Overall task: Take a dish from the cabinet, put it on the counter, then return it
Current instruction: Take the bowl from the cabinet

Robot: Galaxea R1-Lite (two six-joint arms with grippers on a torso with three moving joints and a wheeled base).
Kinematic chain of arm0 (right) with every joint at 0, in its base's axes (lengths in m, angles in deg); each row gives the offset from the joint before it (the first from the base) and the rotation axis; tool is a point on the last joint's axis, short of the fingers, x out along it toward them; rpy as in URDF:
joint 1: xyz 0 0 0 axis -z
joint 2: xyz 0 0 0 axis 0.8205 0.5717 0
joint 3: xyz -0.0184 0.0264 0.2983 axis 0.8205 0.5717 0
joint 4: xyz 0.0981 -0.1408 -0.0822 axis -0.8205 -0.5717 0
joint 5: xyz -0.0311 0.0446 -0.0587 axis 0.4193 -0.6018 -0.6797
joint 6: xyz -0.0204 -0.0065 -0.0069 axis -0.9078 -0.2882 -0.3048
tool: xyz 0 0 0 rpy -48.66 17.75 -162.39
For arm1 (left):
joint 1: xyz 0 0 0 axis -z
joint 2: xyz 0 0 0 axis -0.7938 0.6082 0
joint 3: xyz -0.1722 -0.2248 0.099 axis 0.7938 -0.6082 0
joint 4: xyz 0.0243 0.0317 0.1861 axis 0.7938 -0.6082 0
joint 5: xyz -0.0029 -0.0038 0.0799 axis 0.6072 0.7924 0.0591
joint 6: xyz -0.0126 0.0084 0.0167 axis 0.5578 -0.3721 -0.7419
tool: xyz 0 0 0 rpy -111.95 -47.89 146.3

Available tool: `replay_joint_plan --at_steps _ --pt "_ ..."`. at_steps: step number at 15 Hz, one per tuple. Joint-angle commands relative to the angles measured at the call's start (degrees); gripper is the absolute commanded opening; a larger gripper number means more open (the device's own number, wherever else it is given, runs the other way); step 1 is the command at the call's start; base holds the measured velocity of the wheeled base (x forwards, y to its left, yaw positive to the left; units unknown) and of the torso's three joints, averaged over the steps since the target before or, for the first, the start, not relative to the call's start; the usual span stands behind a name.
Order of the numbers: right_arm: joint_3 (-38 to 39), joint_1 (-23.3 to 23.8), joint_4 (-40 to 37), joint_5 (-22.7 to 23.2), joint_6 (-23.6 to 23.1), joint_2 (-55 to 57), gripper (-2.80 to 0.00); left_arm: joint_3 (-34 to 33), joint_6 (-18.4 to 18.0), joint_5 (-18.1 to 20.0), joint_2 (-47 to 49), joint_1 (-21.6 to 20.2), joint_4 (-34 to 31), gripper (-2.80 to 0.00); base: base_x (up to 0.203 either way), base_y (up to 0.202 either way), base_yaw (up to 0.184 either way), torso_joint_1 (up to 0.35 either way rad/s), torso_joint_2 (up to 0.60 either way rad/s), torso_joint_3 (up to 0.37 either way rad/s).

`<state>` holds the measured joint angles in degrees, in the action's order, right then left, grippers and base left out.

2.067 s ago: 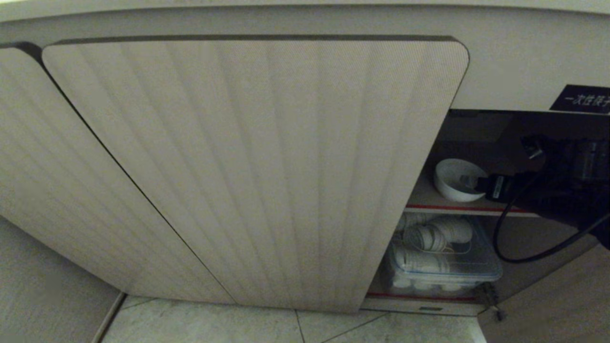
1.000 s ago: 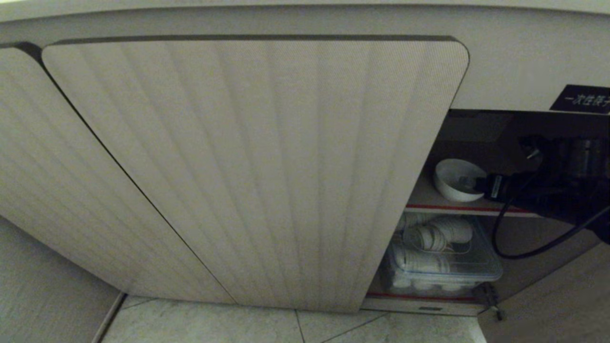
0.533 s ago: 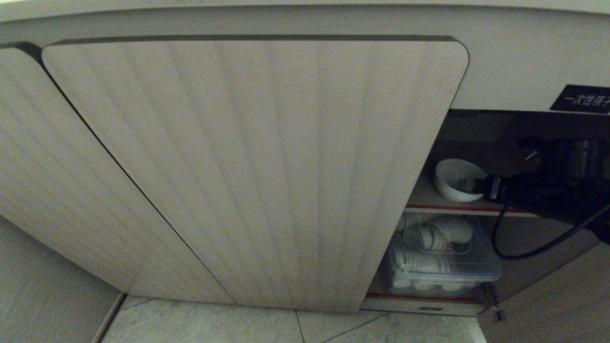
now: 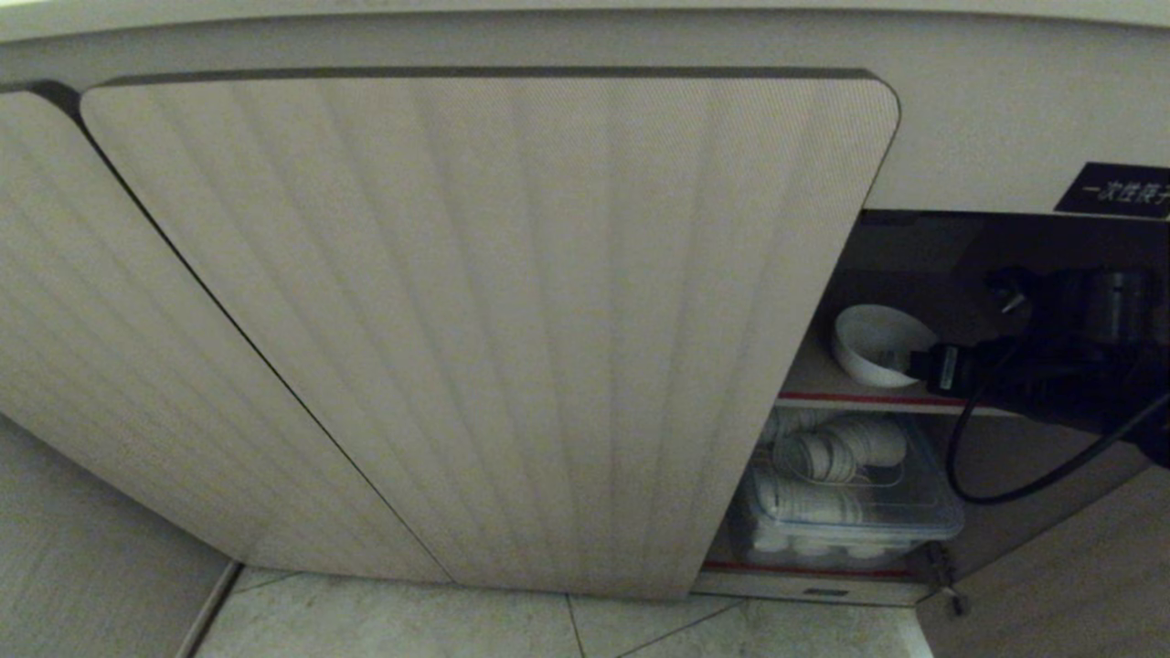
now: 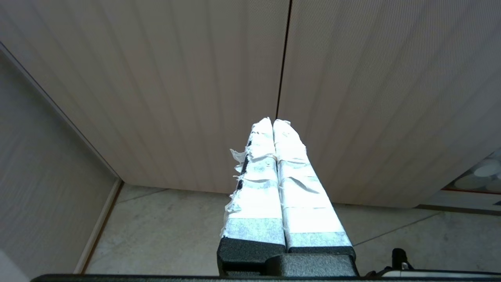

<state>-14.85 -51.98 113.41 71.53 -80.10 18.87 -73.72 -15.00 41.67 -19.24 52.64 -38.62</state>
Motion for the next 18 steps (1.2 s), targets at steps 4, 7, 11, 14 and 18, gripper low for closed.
replay_joint_plan --at_steps 4,7,11,14,18 --pt "0.00 0.09 0.17 0.07 0.08 0.40 0.00 -0.07 0.04 -0.02 -0.02 -0.01 0.02 -2.80 0.000 0.000 0.000 0.000 0.00 0.000" --pt "-0.08 0.09 0.08 0.07 0.16 0.48 0.00 0.01 0.04 -0.02 -0.02 -0.01 0.02 -2.80 0.000 0.000 0.000 0.000 0.00 0.000" --pt "-1.58 0.09 -2.11 0.07 0.08 0.48 0.00 0.01 0.04 -0.02 -0.02 -0.01 0.02 -2.80 0.000 0.000 0.000 0.000 0.00 0.000" --pt "-1.58 0.09 -2.20 0.08 0.15 0.48 0.00 -0.07 0.04 -0.02 -0.02 -0.01 0.02 -2.80 0.000 0.000 0.000 0.000 0.00 0.000" --pt "-1.67 0.09 -2.20 0.16 0.16 0.83 0.00 -0.06 0.04 -0.02 -0.02 -0.01 0.02 -2.80 0.000 0.000 0.000 0.000 0.00 0.000"
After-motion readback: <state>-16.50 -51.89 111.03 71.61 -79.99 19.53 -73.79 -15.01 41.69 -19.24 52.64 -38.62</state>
